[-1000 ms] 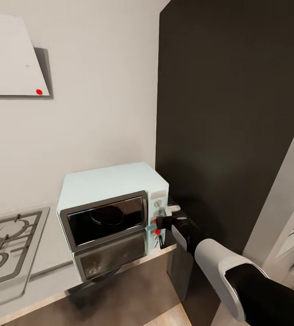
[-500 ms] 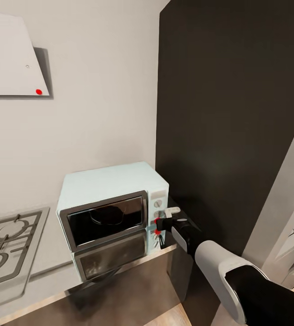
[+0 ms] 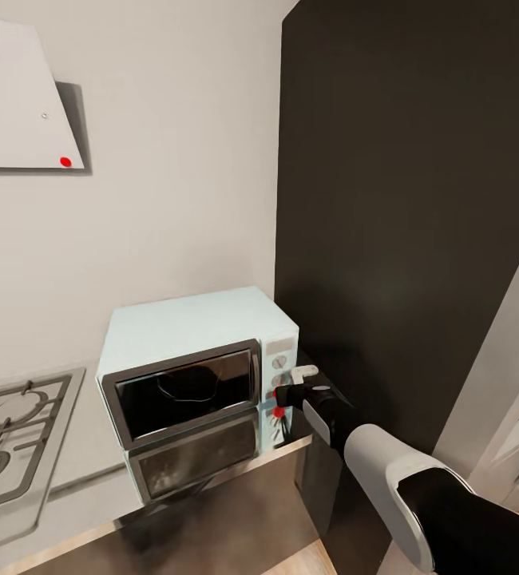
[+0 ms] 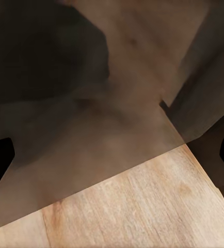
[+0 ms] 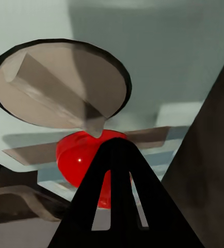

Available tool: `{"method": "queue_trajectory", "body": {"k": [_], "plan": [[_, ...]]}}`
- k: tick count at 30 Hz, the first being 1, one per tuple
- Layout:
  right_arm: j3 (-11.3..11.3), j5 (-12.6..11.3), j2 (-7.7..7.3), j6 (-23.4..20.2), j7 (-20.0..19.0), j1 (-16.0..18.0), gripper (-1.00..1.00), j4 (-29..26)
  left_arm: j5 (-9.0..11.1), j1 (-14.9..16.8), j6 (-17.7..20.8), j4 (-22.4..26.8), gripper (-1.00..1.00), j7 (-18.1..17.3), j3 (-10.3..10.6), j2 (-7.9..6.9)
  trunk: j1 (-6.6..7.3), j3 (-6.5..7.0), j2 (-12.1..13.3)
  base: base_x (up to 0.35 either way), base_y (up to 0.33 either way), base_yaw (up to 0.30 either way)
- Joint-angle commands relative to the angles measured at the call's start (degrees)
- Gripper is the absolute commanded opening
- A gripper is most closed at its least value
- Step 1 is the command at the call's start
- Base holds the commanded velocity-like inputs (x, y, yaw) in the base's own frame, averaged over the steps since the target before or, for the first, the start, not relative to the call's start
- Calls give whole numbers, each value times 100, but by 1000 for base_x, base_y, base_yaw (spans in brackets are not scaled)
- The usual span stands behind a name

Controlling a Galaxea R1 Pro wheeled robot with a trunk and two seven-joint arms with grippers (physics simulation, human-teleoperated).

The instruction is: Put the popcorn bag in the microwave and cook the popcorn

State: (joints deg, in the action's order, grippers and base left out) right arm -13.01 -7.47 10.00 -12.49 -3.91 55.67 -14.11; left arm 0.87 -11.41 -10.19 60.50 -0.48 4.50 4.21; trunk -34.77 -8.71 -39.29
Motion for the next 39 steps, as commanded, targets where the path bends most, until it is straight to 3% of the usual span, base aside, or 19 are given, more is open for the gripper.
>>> {"method": "queue_trajectory", "body": {"k": [1,39], "plan": [[-26,-60,0,-25,4,5,-100,-6,9,-1,-10,5,100,-5,-2,1,-2,-8,-7,0,0,0],[-26,-60,0,-20,-13,5,-100,-13,9,-1,-10,5,100,-5,-19,1,-2,-8,-7,8,15,0]]}}
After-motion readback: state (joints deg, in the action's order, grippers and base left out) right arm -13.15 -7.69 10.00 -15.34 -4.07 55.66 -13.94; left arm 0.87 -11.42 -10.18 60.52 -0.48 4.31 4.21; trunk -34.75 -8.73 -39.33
